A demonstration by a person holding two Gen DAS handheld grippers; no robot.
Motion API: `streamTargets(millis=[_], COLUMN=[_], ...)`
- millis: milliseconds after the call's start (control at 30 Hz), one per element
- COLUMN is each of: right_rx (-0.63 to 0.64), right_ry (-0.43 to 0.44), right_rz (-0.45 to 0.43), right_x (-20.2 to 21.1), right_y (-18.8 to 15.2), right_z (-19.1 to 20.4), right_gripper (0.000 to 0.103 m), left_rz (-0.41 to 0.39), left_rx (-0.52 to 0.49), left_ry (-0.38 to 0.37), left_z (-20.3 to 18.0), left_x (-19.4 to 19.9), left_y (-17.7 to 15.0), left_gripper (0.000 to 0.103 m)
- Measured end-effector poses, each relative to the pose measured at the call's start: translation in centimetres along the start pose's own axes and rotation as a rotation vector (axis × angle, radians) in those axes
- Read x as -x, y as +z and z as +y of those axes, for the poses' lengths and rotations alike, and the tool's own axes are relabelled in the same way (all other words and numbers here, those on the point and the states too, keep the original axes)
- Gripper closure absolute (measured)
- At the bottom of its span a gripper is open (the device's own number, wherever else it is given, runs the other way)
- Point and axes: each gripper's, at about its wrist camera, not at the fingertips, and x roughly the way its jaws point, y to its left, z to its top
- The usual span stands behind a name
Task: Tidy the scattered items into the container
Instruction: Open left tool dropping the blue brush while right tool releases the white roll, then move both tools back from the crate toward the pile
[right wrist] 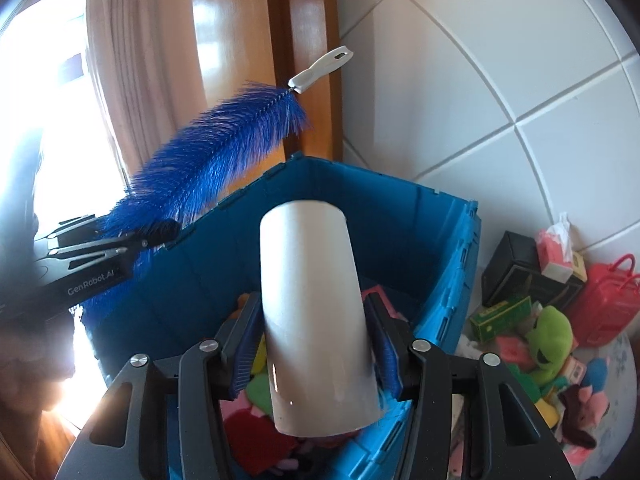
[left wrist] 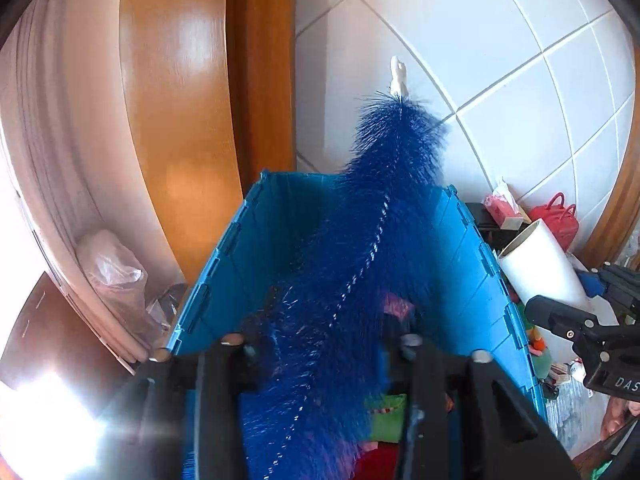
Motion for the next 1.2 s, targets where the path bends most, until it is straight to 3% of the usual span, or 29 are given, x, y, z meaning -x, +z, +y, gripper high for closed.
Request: streamTargets(millis=[33, 133, 467, 633, 833, 867, 967, 1200], right_rx=[-0.003, -0.009, -0.065, -0.085, -0.124, -0.13, -0.148, -0.203], right_ry=[-0.005, -0.017, -0.059, -0.064, -0.087, -0.091, -0.103, -0.127], right_rz=[0.005, 0.0, 0.018, 0.017, 0.001, -0.001, -0.004, -0.005], right_x=[-0.3, -0.3, 1.7, 4.3, 8.7, 9.4, 11.5, 15.3], right_y=[0.1, -0.4, -2.8, -4.3, -6.6, -7.1, -8.4, -11.8], right_z=[-0.1, -0.5, -2.4, -3.5, -5.7, -6.1, -7.3, -10.4], right_gripper=[0.0, 0.0, 0.0, 0.0, 0.0, 0.0, 0.0, 0.0], left_rz=[-0.001, -0.011, 0.065, 0.081, 0.083, 0.08, 0.07, 0.088], left_rx=[0.01, 0.025, 0.035, 0.017, 0.03, 0.026, 0.018, -0.038], left_ry=[-0.01, 0.016, 0.102, 0.094, 0.027, 0.025, 0.021, 0.013], left_z=[0.2, 0.4, -1.6, -4.4, -8.8, -9.6, -12.0, -18.7], left_x=[-0.1, -0.4, -1.2, -0.3, 1.6, 2.0, 3.1, 5.3], left_y=[0.0, -0.4, -2.8, -3.9, -4.8, -4.9, -5.3, -7.0], left_gripper=[0.022, 0.022, 0.022, 0.022, 0.022, 0.022, 0.002, 0.0])
